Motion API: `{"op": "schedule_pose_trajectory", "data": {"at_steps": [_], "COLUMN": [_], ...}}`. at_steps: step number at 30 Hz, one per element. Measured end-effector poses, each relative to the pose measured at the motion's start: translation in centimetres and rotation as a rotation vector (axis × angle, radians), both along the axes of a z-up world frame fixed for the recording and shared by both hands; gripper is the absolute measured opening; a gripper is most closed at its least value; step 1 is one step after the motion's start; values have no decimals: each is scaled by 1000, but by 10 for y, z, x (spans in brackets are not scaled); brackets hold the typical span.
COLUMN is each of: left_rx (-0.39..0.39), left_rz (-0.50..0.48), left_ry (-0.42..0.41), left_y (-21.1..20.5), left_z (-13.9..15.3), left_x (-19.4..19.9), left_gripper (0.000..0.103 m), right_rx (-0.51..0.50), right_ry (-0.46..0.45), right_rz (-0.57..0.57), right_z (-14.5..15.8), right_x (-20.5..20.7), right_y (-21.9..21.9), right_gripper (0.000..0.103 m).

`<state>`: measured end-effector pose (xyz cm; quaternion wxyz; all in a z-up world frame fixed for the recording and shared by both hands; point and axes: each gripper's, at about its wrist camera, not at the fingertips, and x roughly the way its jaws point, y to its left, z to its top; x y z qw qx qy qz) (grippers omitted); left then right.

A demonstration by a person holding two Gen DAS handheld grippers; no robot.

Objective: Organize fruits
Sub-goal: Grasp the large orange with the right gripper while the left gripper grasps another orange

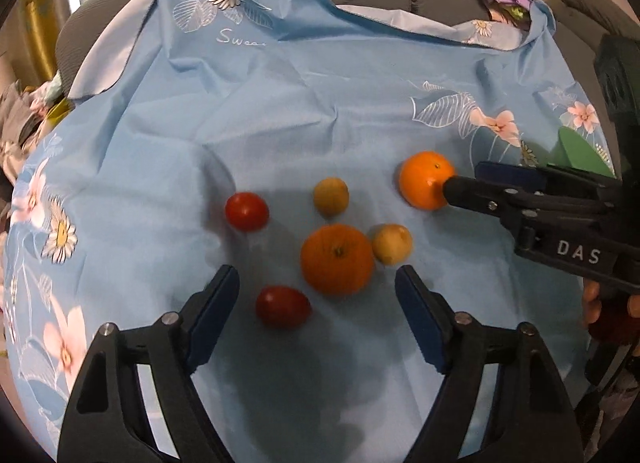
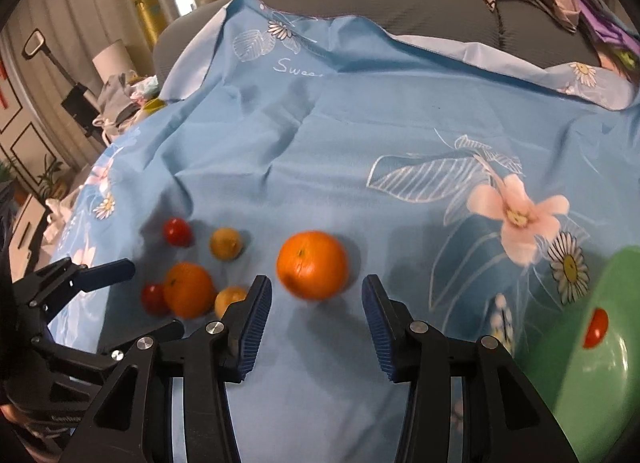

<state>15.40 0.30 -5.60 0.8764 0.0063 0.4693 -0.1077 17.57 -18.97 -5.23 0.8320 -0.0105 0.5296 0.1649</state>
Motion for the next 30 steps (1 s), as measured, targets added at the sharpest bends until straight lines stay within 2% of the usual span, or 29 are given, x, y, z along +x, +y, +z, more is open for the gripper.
{"op": "schedule_pose_trajectory", "data": {"at_steps": [4, 9, 15, 25, 30], "left_rx": [24, 22, -13, 1, -10], "left_rz": [-23, -37, -56, -59, -45], "left_ry": [27, 46, 64, 51, 27], "left_y": [-3, -5, -10, -12, -10], "left_z": [-9, -16, -19, -17, -8], "left_x": [12, 18, 22, 23, 20], "left_gripper": [68, 63, 42, 41, 41], "right_rx": [-3, 31, 35, 66, 102], "right_ry": [20, 35, 60, 48, 28], "right_rz": [0, 10, 36, 16, -4], "right_z": [-11, -16, -23, -27, -18], "right_x": [11, 18, 23, 23, 20], "right_y": [2, 5, 13, 6, 1], "right_gripper": [49, 51, 51, 48, 48]}}
